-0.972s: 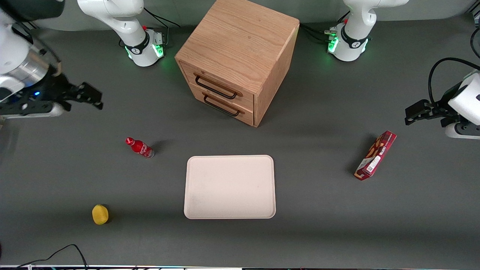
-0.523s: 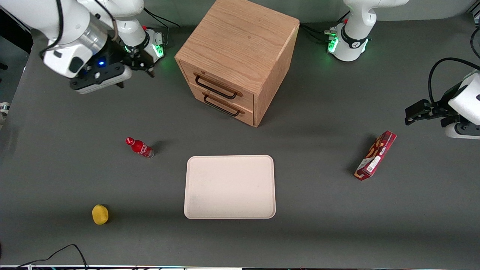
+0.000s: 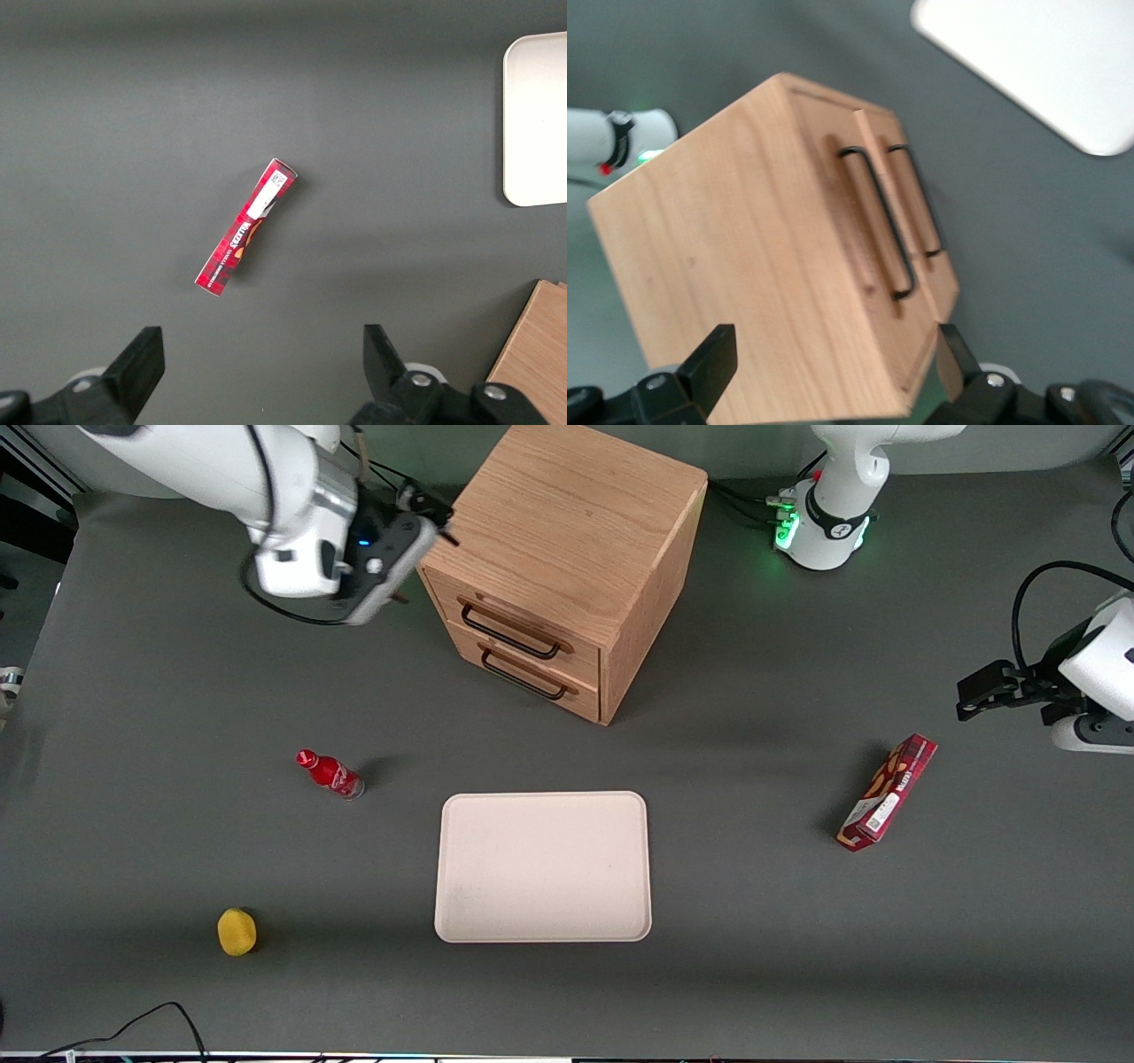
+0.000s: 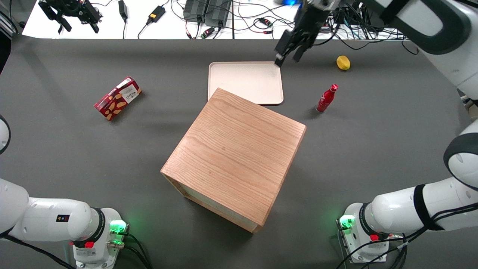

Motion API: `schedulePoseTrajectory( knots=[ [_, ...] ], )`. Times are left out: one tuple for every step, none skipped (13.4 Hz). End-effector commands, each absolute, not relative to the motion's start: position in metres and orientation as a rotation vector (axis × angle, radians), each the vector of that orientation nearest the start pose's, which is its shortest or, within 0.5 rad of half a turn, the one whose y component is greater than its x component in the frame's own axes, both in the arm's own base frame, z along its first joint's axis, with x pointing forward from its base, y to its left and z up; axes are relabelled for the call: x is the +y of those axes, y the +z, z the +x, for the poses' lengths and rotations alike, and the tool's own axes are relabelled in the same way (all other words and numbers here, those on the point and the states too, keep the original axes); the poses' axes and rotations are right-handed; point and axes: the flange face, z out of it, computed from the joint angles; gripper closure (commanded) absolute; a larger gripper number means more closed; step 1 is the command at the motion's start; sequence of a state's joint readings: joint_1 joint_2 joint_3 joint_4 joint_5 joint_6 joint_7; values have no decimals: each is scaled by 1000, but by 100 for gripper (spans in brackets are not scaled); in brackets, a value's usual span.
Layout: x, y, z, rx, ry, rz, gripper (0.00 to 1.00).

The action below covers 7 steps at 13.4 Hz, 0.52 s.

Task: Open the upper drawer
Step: 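Move the right gripper toward the upper drawer's black handle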

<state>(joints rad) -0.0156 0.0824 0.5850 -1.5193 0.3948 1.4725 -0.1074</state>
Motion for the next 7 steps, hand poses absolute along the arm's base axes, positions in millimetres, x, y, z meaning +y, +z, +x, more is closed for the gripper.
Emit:
schedulePoseTrajectory(
  knots=[
    [369,587,445,-1075,332,-2457,0],
    [369,564,448,-1122,324,-2449,0],
    [369,547,449,-1211,308,-2400,0],
    [363,534,453,-1270,298,-2364,0],
    [355,523,458,-1316,290,-2333,0],
    [345,515,466,-1354,277,-2303,0],
    [333,503,476,-1356,263,-2299,0]
  ],
)
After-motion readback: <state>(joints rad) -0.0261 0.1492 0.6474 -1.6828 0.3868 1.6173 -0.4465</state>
